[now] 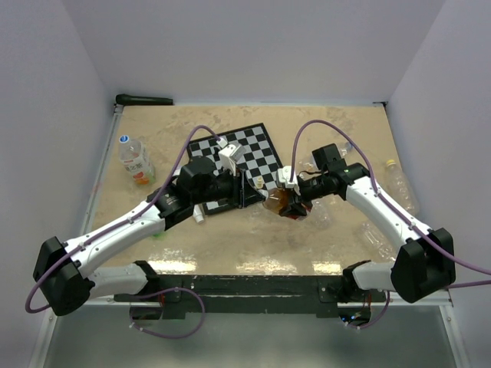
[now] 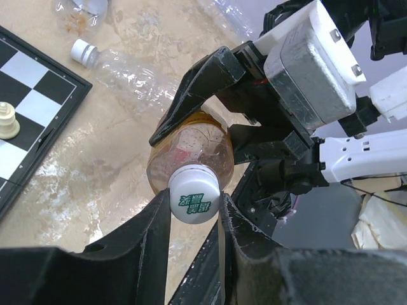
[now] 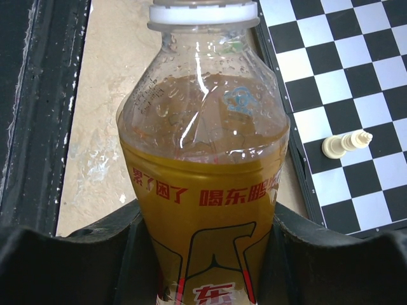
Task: Unscrew the bottle caps
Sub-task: Unscrew the bottle cap from the plastic bottle.
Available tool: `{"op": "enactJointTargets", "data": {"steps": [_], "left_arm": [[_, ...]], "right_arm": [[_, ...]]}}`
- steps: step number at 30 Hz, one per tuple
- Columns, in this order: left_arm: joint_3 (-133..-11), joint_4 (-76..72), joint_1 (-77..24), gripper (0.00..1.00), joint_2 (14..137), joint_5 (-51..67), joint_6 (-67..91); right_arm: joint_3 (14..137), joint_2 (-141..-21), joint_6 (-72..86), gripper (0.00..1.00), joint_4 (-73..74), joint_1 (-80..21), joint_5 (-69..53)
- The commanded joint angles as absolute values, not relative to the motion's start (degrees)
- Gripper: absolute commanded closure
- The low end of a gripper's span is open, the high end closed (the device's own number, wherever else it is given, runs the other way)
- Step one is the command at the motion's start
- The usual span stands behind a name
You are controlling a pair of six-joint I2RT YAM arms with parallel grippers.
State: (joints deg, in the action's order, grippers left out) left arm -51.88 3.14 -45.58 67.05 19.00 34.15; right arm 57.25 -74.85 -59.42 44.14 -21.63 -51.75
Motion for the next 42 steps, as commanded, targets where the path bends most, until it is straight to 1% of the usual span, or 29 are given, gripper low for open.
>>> {"op": "enactJointTargets", "data": {"steps": [1, 2, 4, 6, 7, 8, 11, 14, 17, 20, 22, 28, 37, 42], "left_arm": [[-54.76, 2.29, -44.56, 1.0, 65.12, 14.06, 38.85], [-54.76, 2.37, -44.56, 0.98, 65.47, 14.32, 38.5], [-54.93, 2.55, -44.56, 0.76, 65.65, 15.38, 37.19], [-55.63, 4.03, -44.47, 0.47, 65.66, 16.78, 34.99], [-56.33, 5.26, -44.47, 0.38, 65.57, 16.7, 33.5], [-56.69, 6.4, -44.39, 0.32, 65.22, 16.61, 32.09], [-57.04, 9.04, -44.3, 0.19, 62.68, 16.53, 26.47], [-57.04, 10.72, -44.12, 0.11, 59.16, 16.61, 20.23], [-58.18, 13.53, -44.03, 0.06, 56.96, 19.68, 11.45], [-58.19, 15.99, -44.03, 0.05, 55.55, 23.54, 1.62], [-56.61, 16.7, -44.03, 0.05, 55.11, 26.27, -7.61], [-53.26, 12.75, -44.12, 0.03, 56.24, 31.11, -22.66], [-54.4, 6.25, -44.03, 0.02, 63.45, 35.59, -26.46], [-54.4, 2.38, -44.12, 0.05, 66.18, 39.28, -25.58]], "right_arm": [[57.92, -74.62, -61.79, 0.94, 46.67, -21.09, -51.5], [57.83, -74.62, -61.79, 0.94, 46.5, -21.09, -51.5], [57.83, -74.62, -61.79, 0.94, 46.49, -21.09, -51.42], [57.92, -74.62, -61.79, 0.94, 46.49, -21.09, -51.5], [57.83, -74.62, -61.79, 0.94, 46.49, -21.01, -51.5], [57.75, -74.62, -61.79, 0.93, 46.49, -21.09, -51.5], [57.83, -74.53, -61.79, 0.93, 46.41, -21.09, -51.59], [57.74, -74.53, -61.79, 0.94, 46.49, -21.01, -51.59], [57.74, -74.36, -61.79, 0.94, 46.49, -21.01, -51.68], [57.83, -74.36, -61.79, 0.93, 46.49, -21.01, -51.77], [57.75, -74.36, -61.79, 0.94, 46.49, -21.01, -51.77], [57.74, -74.27, -61.79, 0.94, 46.49, -20.92, -51.77], [57.66, -74.62, -62.31, 0.94, 46.84, -21.0, -51.68], [57.66, -74.44, -62.75, 0.94, 47.02, -21.01, -51.68]]}}
